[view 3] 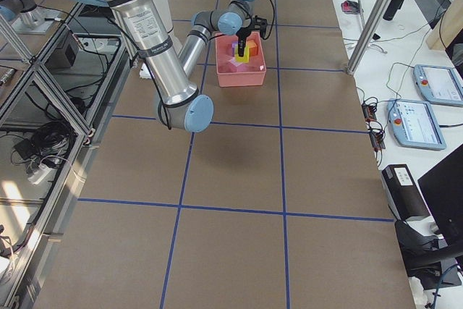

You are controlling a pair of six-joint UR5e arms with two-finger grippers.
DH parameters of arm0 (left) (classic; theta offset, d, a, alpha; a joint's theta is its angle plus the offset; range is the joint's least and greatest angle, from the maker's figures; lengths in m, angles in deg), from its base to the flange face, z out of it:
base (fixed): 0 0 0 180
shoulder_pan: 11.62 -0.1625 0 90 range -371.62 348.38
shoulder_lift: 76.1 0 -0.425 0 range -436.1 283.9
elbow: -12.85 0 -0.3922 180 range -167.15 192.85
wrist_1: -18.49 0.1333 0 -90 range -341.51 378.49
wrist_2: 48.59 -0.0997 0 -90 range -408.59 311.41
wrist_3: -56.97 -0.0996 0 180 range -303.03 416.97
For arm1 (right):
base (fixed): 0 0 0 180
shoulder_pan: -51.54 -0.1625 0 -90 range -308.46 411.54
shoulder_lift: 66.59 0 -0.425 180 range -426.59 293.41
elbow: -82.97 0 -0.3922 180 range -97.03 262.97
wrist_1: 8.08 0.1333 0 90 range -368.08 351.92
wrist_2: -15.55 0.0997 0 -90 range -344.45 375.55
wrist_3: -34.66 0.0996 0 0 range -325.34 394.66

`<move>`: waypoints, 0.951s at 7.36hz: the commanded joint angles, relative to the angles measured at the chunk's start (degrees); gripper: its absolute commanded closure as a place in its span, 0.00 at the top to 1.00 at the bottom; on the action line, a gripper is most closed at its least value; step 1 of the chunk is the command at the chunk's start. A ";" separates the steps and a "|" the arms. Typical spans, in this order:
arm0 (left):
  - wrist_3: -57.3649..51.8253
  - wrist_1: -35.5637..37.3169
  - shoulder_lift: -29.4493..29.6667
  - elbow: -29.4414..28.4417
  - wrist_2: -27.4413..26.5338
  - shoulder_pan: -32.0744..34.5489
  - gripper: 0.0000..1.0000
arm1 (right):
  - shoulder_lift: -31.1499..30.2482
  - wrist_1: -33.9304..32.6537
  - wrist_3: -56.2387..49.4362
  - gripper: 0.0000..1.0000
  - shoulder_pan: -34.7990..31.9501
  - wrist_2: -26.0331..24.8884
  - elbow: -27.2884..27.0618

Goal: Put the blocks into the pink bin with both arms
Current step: 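Drop yellow cube into bin with right gripper while left arm withdraws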

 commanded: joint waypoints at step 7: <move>-9.16 0.61 -2.70 -0.46 1.33 7.82 1.00 | 0.16 -5.73 -1.23 1.00 -2.20 0.37 -4.68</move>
